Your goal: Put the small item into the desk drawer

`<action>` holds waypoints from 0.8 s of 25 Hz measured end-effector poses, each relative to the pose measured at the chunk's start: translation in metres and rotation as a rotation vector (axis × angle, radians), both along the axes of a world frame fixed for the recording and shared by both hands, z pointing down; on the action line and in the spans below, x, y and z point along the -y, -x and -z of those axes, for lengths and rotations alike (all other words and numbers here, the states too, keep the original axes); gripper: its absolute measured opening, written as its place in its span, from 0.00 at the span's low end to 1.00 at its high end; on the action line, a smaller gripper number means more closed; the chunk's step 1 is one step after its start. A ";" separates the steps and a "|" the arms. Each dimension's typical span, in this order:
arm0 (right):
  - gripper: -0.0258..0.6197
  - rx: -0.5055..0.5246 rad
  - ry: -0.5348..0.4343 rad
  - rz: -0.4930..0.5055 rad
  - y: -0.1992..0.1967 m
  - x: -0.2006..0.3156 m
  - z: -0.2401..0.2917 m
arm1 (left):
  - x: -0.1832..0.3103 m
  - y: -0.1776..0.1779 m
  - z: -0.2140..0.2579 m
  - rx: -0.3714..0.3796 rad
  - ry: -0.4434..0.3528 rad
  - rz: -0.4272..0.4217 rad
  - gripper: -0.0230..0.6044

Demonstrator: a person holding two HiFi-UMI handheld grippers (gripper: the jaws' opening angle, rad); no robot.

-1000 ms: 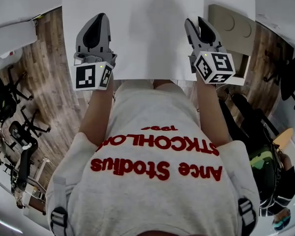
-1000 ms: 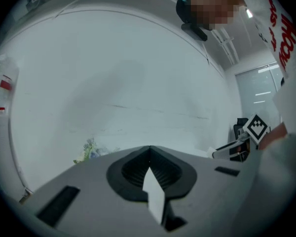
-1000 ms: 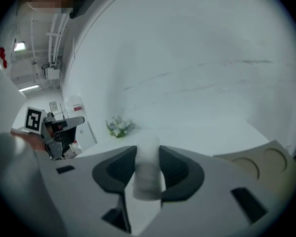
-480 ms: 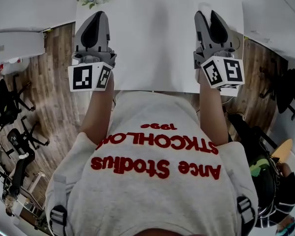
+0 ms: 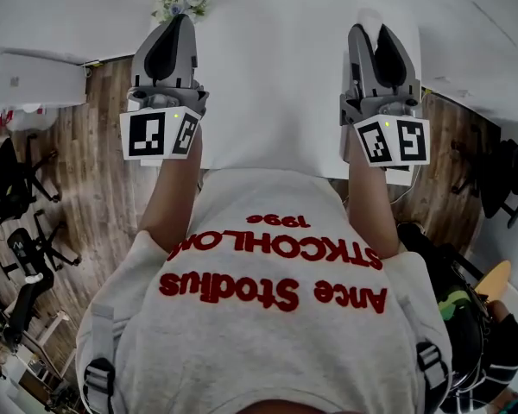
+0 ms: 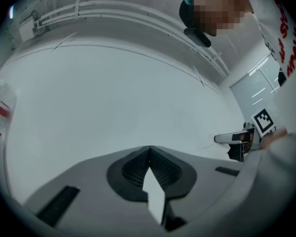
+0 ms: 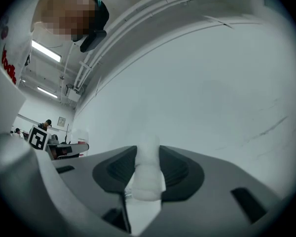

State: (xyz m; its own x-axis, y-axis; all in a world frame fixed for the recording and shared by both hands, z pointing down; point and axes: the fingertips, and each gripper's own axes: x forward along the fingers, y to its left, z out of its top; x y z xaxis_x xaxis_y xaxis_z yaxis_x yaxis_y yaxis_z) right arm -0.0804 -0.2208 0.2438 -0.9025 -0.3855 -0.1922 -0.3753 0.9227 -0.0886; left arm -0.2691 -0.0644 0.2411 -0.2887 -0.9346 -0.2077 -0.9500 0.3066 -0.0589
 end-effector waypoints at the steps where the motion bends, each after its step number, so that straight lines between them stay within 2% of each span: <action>1: 0.26 0.000 -0.002 -0.001 0.001 -0.001 0.001 | 0.000 0.001 0.001 0.000 0.000 -0.001 0.05; 5: 0.26 -0.015 -0.006 -0.030 -0.007 -0.003 0.001 | 0.005 -0.002 -0.001 -0.009 0.008 -0.026 0.05; 10: 0.26 -0.025 -0.004 -0.116 -0.033 0.004 0.001 | 0.026 -0.015 -0.008 -0.023 0.024 -0.097 0.05; 14: 0.26 -0.040 0.005 -0.232 -0.071 0.011 0.000 | 0.056 -0.036 -0.015 -0.042 0.036 -0.202 0.05; 20: 0.26 -0.059 0.019 -0.430 -0.151 0.016 0.002 | 0.103 -0.098 -0.020 -0.069 0.044 -0.391 0.05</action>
